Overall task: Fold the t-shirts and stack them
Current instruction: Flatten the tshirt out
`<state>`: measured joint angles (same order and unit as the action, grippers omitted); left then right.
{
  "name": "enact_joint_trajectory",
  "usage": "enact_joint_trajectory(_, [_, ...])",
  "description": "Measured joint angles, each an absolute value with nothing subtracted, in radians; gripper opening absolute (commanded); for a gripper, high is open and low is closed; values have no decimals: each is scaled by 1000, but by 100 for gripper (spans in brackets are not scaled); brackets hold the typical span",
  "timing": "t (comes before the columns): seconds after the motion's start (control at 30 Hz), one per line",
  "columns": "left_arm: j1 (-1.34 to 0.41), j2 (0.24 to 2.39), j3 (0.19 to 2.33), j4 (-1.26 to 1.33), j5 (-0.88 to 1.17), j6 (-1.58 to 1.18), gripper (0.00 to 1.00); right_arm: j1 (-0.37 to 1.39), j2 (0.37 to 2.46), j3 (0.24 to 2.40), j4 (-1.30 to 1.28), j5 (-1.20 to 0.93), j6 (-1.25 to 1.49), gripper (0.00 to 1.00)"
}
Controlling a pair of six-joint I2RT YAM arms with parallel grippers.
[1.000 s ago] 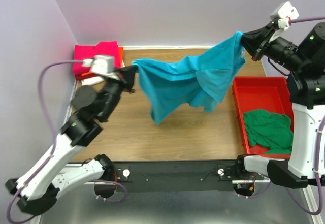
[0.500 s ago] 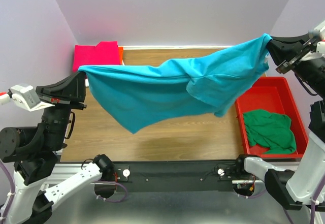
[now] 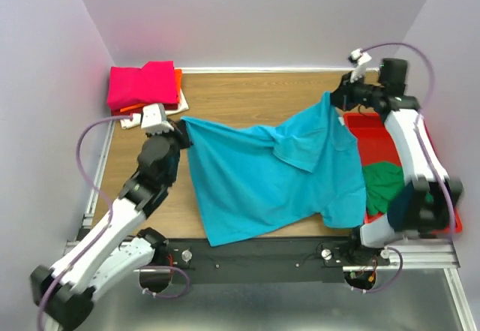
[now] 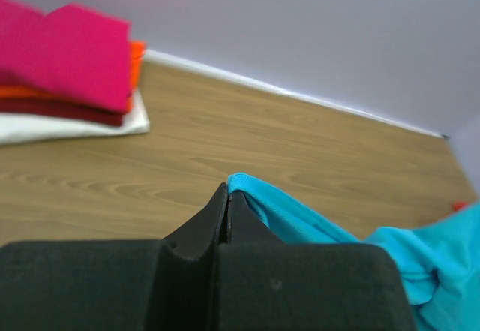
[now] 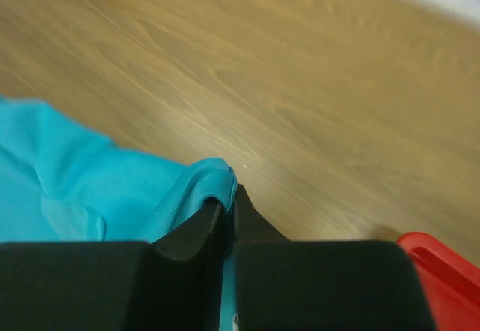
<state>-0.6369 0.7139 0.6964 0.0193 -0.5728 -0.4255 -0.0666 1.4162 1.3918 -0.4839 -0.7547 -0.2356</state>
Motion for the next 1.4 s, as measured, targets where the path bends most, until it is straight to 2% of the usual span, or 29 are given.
enact_joint_trajectory(0.03, [-561, 788, 682, 65, -532, -452, 0, -64, 1517, 1386, -463, -746, -230, 33])
enact_joint_trajectory(0.07, [-496, 847, 670, 104, -498, -479, 0, -60, 1629, 1387, -441, -731, -222, 54])
enact_joint_trajectory(0.13, [-383, 1066, 663, 184, -399, -524, 2, -55, 1769, 1409, -424, -694, -221, 71])
enact_joint_trajectory(0.17, [-348, 1195, 690, 196, -344, -537, 23, -51, 1826, 1420, -421, -668, -213, 79])
enact_joint_trajectory(0.23, [-300, 1401, 777, 183, -260, -538, 41, -43, 1939, 1468, -418, -591, -206, 82])
enact_joint_trajectory(0.3, [-265, 1590, 879, 154, -177, -535, 47, -40, 1974, 1493, -421, -553, -210, 87])
enact_joint_trajectory(0.37, [-250, 1683, 944, 127, -118, -533, 60, -38, 1963, 1501, -421, -537, -242, 89])
enact_joint_trajectory(0.4, [-244, 1701, 958, 119, -100, -534, 60, -35, 1946, 1500, -421, -539, -270, 91])
enact_joint_trajectory(0.5, [-241, 1675, 978, 88, -69, -518, 64, -27, 1874, 1485, -436, -579, -390, 90])
enact_joint_trajectory(0.63, [-242, 1565, 1033, 38, -74, -467, 68, 56, 1748, 1405, -545, -658, -723, 87])
enact_joint_trajectory(0.8, [-226, 1373, 1110, -25, -133, -354, 69, 247, 1718, 1280, -648, -673, -996, 73])
enact_joint_trajectory(0.93, [-203, 1267, 1081, -43, -155, -279, 69, 305, 1759, 1274, -682, -652, -1063, 68])
enact_joint_trajectory(1.07, [-196, 1200, 968, -47, -146, -225, 68, 319, 1785, 1271, -688, -603, -1103, 67])
enact_joint_trajectory(1.17, [-197, 1192, 876, -58, -142, -195, 68, 350, 1786, 1246, -690, -554, -1139, 62])
enact_joint_trajectory(1.4, [-196, 1193, 847, -84, -140, -167, 68, 417, 1820, 1225, -700, -498, -1197, 61])
